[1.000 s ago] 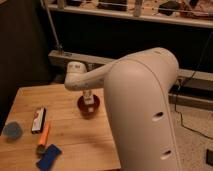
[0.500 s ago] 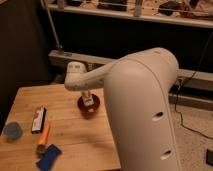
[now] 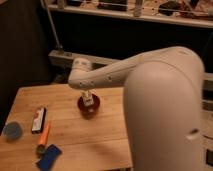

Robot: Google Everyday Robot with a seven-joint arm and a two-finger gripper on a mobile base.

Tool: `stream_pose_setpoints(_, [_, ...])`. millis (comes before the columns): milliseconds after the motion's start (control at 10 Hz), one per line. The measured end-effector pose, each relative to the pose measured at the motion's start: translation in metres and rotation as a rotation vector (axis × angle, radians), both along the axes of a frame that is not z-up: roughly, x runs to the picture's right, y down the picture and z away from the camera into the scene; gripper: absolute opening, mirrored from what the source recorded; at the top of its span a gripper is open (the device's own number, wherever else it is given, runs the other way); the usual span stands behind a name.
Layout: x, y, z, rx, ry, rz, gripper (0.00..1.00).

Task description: Place the bottle in the ceramic bowl

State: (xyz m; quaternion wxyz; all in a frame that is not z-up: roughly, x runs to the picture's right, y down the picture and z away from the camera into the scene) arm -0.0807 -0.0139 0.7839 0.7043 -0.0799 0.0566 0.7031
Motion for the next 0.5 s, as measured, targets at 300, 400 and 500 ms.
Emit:
stream_pose_setpoints(300, [0.073, 0.028, -0.065, -0.140, 0.001, 0.168, 0.80])
stream_pose_setpoints(400, [0.095, 0.040, -0.076, -0.199, 0.029, 0.211, 0.80])
stream_pose_setpoints(500, [0.115, 0.050, -0.084, -0.253, 0.054, 0.248, 0.80])
